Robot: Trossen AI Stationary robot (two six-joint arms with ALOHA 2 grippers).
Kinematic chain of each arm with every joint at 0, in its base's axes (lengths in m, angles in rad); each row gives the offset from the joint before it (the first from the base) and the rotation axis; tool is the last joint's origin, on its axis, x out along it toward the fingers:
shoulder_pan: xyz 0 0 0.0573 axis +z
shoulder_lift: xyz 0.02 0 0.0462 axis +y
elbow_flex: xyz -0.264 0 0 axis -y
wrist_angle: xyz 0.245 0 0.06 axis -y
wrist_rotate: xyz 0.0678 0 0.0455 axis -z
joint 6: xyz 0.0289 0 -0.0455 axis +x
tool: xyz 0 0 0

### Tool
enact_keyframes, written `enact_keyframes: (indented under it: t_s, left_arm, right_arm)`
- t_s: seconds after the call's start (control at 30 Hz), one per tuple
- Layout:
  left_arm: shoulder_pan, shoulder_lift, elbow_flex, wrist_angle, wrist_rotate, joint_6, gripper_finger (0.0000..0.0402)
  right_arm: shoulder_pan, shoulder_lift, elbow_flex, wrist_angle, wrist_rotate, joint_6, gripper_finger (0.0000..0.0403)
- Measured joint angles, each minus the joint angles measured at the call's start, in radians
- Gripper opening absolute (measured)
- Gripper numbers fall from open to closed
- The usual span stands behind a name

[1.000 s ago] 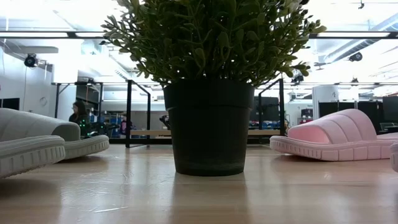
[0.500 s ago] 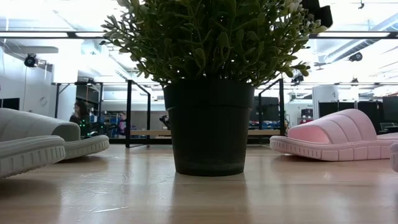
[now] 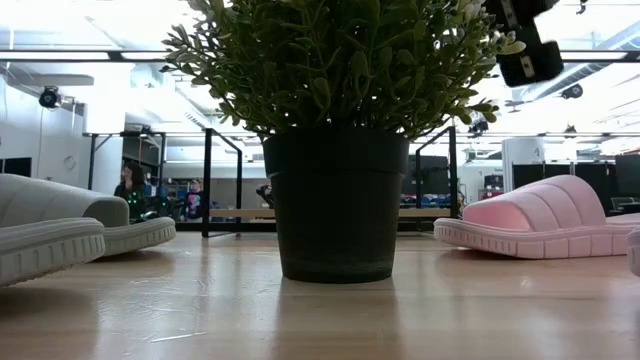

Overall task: Pick and place slides into the shelf
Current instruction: Put the top pink slides on the shelf

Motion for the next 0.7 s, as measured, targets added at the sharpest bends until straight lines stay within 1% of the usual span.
enact_keyframes:
  t_s: [0.33,0.7]
  left_arm:
    - [0.000,0.019,0.000,0.026,0.000,0.006,0.0240]
    - [0.000,0.020,0.000,0.047,-0.001,0.008,0.0240]
  right_arm:
    - [0.000,-0.012,-0.064,-0.007,-0.006,-0.004,0.0201]
    - [0.000,-0.016,-0.077,-0.131,-0.006,-0.056,0.0201]
